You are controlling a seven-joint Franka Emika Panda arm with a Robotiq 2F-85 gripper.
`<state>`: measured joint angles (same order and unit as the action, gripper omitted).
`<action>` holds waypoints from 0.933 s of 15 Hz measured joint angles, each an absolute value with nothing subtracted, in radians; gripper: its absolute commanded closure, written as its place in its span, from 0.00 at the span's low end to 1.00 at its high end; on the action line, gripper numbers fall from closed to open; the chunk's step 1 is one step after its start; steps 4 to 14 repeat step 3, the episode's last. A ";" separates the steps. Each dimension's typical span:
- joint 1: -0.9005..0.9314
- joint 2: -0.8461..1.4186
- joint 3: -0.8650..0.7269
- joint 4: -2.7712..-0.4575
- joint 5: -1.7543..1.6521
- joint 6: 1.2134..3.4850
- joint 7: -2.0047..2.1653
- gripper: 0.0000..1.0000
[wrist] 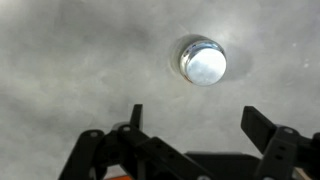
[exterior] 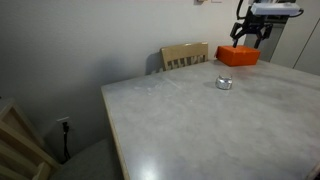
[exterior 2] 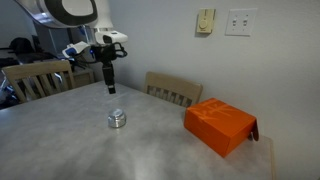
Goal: Pick the lid and put it on the bottle
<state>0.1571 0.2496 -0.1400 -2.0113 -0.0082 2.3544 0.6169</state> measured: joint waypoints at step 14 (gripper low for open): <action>0.148 0.145 -0.119 -2.081 0.011 2.354 0.614 0.00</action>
